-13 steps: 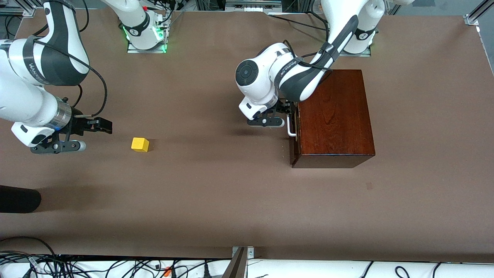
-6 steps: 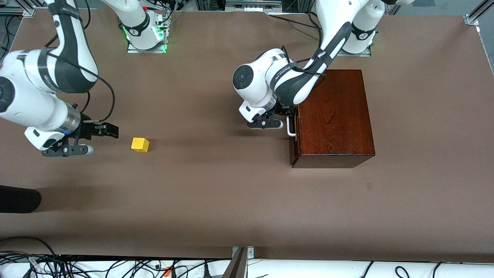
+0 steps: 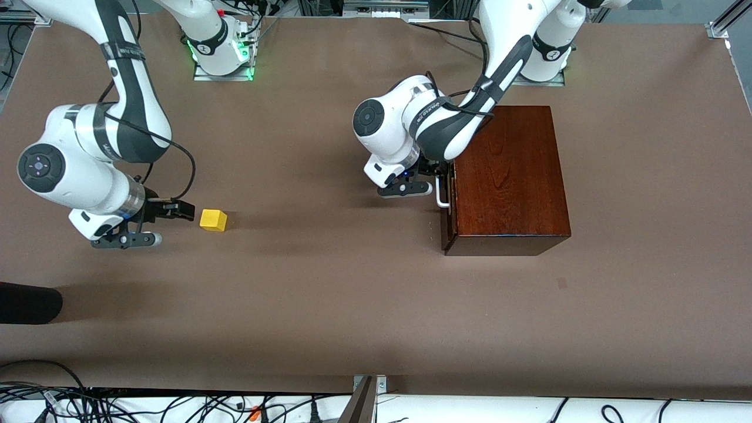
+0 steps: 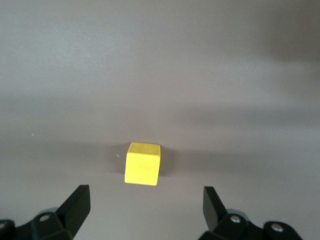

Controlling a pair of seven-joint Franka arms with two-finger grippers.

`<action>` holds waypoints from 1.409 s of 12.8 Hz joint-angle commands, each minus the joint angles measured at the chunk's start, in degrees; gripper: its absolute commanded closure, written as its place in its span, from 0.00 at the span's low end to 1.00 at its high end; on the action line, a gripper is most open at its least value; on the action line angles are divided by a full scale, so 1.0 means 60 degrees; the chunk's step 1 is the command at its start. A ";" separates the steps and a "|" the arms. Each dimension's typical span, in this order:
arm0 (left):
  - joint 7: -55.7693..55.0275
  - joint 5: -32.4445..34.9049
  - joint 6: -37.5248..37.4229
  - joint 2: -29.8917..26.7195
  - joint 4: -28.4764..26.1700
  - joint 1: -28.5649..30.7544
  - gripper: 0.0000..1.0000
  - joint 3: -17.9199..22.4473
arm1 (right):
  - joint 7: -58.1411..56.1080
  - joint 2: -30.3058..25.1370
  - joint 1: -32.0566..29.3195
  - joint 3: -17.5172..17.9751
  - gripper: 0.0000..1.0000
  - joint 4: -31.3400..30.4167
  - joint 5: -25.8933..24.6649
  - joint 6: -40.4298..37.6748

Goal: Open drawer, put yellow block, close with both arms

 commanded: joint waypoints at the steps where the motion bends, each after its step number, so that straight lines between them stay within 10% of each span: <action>1: -0.0350 -0.0065 0.0571 0.0220 0.0037 -0.0169 0.00 -0.0054 | 0.0080 0.0286 0.0006 0.0054 0.00 -0.0124 0.0226 0.0445; 18: -0.1024 -0.2833 0.3513 0.0425 0.0360 -0.0549 0.00 -0.0069 | 0.0080 0.0711 0.0065 0.0405 0.02 -0.2849 0.0754 0.4050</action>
